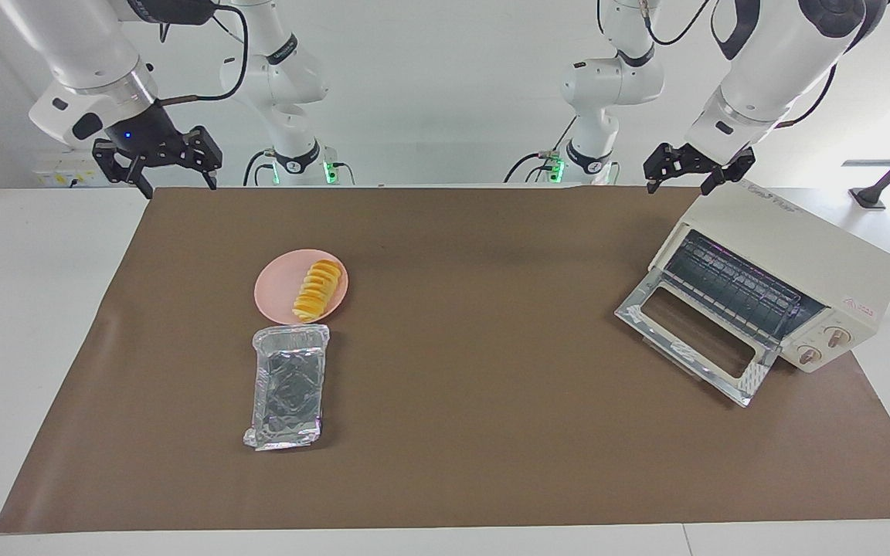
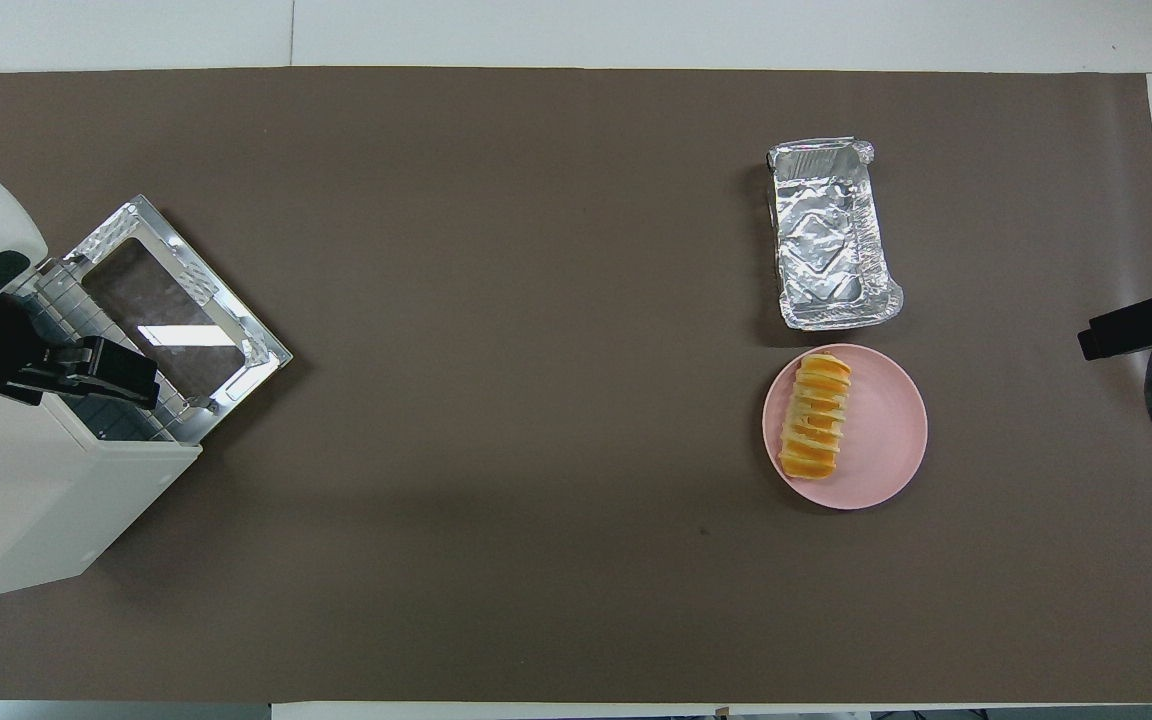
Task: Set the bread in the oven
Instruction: 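Reach the right gripper down to the orange bread on the pink plate, then close the right gripper on the orange bread slices, then lift the bread with the right gripper and carry it over the foil tray, then lower the bread into the foil tray and open the right gripper, then grasp the foil tray rim with the right gripper and slide it toward the oven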
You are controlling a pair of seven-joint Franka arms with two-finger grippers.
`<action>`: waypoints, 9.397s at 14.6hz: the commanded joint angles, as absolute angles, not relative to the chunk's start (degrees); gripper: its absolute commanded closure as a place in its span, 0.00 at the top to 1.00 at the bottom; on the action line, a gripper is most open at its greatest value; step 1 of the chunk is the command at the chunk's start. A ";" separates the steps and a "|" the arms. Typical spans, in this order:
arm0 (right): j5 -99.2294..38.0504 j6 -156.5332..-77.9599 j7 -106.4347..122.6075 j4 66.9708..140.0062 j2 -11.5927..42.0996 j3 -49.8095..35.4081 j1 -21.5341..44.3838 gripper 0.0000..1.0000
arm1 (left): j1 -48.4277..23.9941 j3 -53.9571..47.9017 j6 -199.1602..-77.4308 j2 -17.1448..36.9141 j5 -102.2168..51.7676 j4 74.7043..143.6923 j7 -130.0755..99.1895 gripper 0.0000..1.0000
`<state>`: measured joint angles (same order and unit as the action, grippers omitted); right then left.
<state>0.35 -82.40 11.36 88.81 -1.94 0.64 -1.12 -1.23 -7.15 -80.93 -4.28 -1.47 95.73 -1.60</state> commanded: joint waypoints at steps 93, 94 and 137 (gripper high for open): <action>1.23 -127.07 7.91 86.73 34.45 0.79 3.25 0.95 | -0.35 -7.65 -81.39 -5.10 -2.20 96.15 -0.88 1.00; 1.23 -128.66 7.91 87.88 34.45 0.79 3.25 0.92 | -0.35 -7.65 -81.39 -5.01 -2.20 96.15 -0.88 1.00; -5.89 -128.56 -26.02 92.61 29.54 -0.35 34.97 0.00 | -0.35 -7.65 -81.39 -5.01 -2.20 96.15 -0.88 1.00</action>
